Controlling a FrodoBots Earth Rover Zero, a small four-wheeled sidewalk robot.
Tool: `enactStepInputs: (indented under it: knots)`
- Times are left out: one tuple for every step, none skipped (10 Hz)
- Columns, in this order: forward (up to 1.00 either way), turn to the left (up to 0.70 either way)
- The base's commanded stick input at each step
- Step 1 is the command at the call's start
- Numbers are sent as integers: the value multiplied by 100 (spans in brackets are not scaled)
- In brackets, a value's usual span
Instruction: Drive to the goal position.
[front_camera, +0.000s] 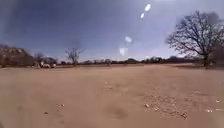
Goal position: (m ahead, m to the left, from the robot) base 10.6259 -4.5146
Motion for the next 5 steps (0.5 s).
enactStepInputs:
  knots:
    - [100, -23]
    - [100, -12]
    - [100, -1]
    - [100, 0]
    - [100, 0]
